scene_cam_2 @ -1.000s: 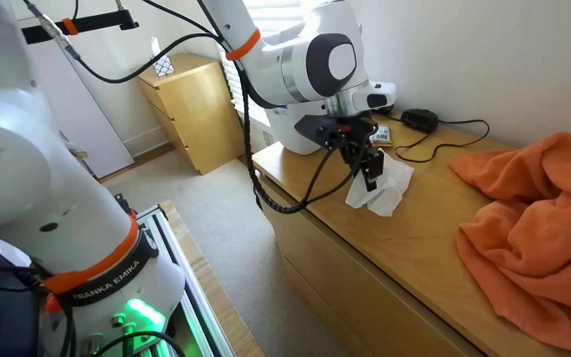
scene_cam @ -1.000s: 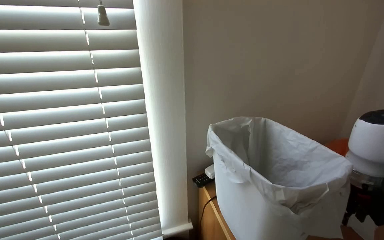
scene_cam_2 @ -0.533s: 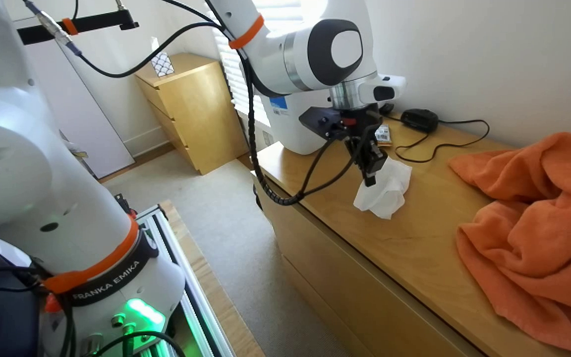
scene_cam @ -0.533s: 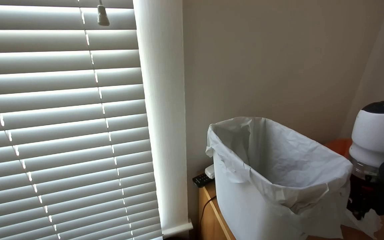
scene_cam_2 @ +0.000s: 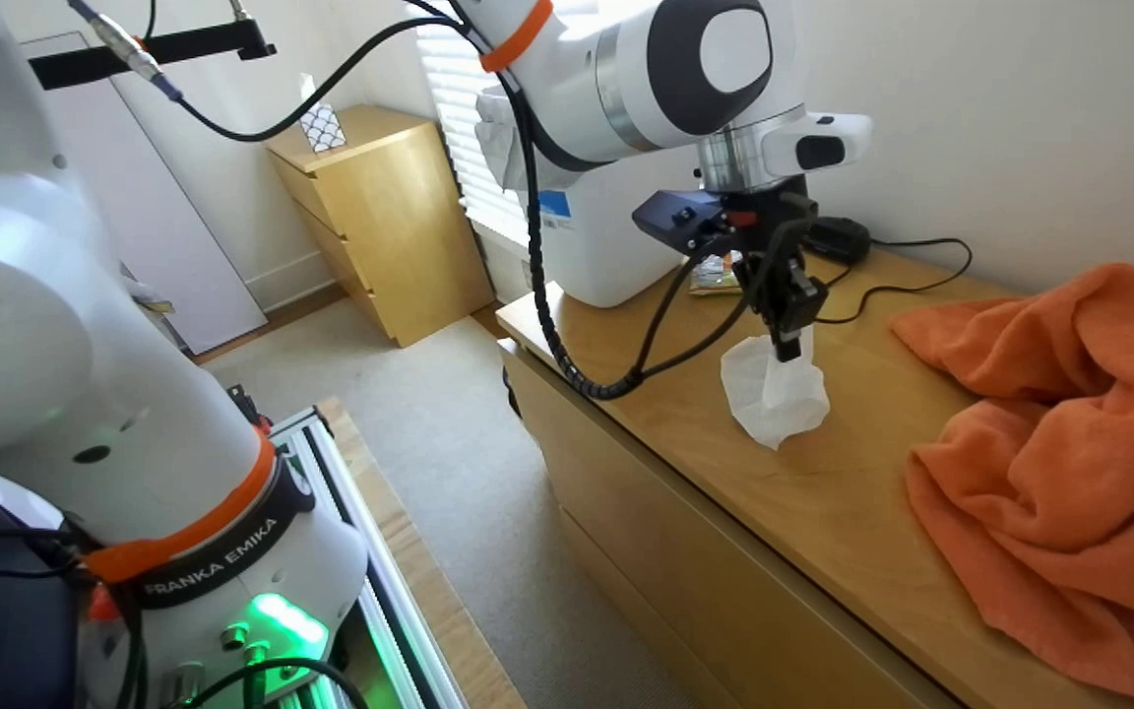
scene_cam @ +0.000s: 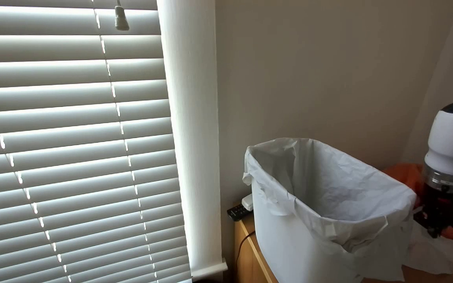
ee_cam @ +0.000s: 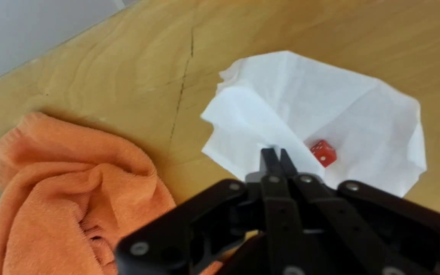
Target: Unfold the white napkin then put the orange object on the counter
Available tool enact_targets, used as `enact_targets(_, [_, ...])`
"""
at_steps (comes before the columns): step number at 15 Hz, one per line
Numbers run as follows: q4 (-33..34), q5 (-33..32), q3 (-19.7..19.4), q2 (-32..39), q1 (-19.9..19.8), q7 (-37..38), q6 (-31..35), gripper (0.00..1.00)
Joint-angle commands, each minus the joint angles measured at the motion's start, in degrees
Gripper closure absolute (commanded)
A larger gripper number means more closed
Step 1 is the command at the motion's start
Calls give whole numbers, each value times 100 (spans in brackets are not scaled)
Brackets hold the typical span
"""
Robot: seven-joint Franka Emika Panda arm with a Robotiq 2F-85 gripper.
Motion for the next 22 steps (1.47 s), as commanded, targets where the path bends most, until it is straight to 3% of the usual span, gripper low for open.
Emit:
enact_targets(1, [200, -509, -181, 142, -56, 275, 67, 100])
enact_targets(5, [329, -901, -352, 302, -69, 675, 113, 100])
enact_targets(11, [497, -955, -510, 643, -36, 1458, 337, 100])
enact_targets(12, [538, -990, -568, 695, 4, 1664, 345, 74])
enact_targets(13, [566, -1108, -653, 734, 63, 1893, 359, 73])
enact_targets(17, [584, -1540, -847, 639, 180, 2747, 437, 44])
enact_targets(22, [589, -2115, -789, 412, 105, 3665, 416, 6])
